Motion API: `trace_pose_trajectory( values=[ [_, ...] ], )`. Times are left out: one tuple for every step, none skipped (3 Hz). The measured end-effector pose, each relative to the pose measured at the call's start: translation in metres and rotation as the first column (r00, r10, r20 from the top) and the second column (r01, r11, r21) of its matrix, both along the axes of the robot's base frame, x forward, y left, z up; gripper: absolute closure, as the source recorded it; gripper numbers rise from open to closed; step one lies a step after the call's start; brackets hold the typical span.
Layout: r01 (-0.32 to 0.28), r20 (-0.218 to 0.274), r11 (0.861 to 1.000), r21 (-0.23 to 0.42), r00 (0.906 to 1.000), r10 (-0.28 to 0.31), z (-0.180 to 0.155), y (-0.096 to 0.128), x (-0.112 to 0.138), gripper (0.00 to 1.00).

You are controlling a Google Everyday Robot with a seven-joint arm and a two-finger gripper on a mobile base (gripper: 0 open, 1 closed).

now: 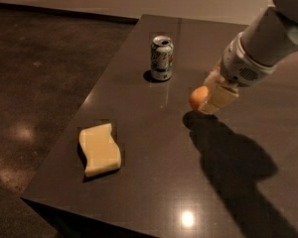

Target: Move orange near 7up can

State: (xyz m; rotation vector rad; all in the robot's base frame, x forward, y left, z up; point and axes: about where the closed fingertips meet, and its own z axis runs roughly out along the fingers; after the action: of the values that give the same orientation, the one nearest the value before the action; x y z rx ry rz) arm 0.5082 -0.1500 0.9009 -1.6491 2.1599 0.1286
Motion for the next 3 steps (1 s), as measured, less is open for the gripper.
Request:
trace_pose_trajectory(
  values=[
    [0.050, 0.031, 0.999, 0.010, 0.9983, -0.050, -0.005, 0.008, 0.039, 1.00],
    [0.089, 0.052, 0.996, 0.027, 0.9945, -0.091, -0.008, 0.018, 0.072, 1.00],
    [0.126, 0.060, 0.991, 0.045, 0.9899, -0.128, -0.009, 0.032, 0.108, 1.00]
  ],
)
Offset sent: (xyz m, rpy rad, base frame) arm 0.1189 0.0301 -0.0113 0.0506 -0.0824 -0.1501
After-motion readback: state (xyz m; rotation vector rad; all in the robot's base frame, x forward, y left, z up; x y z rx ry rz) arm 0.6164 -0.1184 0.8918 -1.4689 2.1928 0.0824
